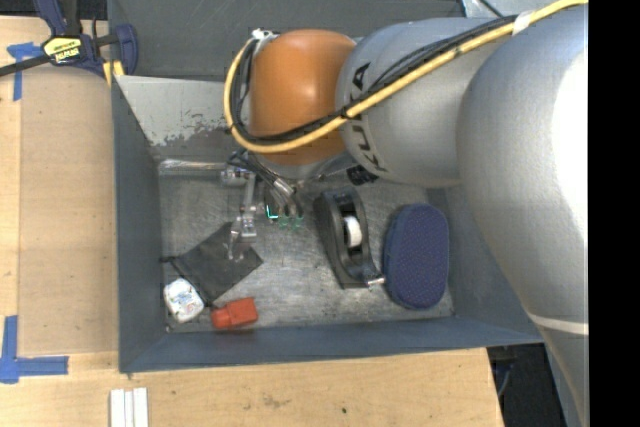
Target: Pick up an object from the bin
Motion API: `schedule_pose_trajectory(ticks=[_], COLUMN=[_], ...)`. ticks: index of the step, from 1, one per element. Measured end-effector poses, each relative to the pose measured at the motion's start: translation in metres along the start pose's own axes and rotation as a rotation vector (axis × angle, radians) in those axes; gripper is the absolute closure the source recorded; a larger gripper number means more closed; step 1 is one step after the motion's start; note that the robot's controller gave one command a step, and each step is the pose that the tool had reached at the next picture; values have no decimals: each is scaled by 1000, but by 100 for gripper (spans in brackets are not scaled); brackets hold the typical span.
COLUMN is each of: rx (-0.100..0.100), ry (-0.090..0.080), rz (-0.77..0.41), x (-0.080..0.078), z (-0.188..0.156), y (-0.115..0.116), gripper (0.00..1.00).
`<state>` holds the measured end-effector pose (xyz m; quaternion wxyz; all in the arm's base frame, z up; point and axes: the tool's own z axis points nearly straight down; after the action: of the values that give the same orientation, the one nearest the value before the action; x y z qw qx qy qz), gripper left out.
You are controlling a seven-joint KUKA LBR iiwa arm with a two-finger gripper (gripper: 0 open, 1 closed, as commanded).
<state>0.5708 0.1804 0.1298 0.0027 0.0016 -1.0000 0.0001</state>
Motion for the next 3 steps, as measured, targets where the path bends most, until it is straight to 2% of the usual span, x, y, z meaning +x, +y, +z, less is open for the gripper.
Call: schedule_pose_trajectory(ticks=[1, 2, 3], rx=[-6, 3, 1], ry=[-20, -9, 12], rz=[-125, -237, -324], x=[52, 4, -16], z=[56, 36, 48], y=[-51, -117, -154], gripper=[0, 0, 0])
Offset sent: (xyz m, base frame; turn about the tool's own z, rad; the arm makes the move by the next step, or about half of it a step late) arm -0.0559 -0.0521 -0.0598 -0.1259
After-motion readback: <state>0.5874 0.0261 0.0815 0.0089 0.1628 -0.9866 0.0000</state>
